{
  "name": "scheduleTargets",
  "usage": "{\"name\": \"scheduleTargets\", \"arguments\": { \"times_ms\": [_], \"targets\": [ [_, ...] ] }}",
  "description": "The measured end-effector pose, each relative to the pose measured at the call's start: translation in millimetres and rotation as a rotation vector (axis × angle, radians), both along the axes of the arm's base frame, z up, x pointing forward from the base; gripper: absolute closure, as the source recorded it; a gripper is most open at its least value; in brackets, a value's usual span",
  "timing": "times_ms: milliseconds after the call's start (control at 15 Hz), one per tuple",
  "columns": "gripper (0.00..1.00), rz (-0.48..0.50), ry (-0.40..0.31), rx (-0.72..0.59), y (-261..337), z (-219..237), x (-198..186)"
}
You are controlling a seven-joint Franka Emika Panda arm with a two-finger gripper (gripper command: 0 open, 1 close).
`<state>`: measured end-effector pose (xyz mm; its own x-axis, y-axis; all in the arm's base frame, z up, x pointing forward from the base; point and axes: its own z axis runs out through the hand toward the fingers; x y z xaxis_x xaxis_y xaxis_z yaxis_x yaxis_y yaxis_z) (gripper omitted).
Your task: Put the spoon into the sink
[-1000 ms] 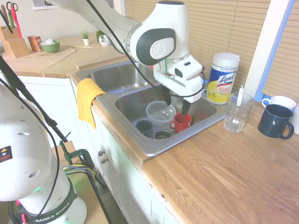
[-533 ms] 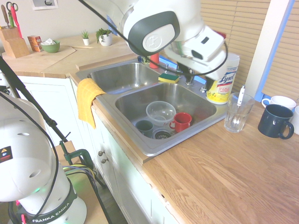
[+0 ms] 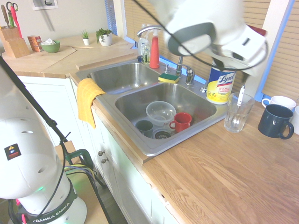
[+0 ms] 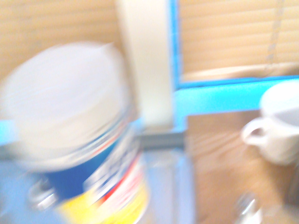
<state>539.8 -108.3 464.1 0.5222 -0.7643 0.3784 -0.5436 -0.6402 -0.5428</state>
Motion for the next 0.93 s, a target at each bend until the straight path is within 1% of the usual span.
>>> {"name": "scheduleTargets", "arguments": {
  "times_ms": [133, 200, 467, 933],
  "targets": [
    [0.0, -0.009, 0.016, -0.003, -11, -12, 18],
    [1.0, -0.004, 0.028, -0.002, -13, -19, 24],
    [1.0, 0.039, 0.058, -0.03, -15, -42, 33],
    [1.0, 0.096, 0.05, -0.066, -15, -48, 31]
  ]
}}
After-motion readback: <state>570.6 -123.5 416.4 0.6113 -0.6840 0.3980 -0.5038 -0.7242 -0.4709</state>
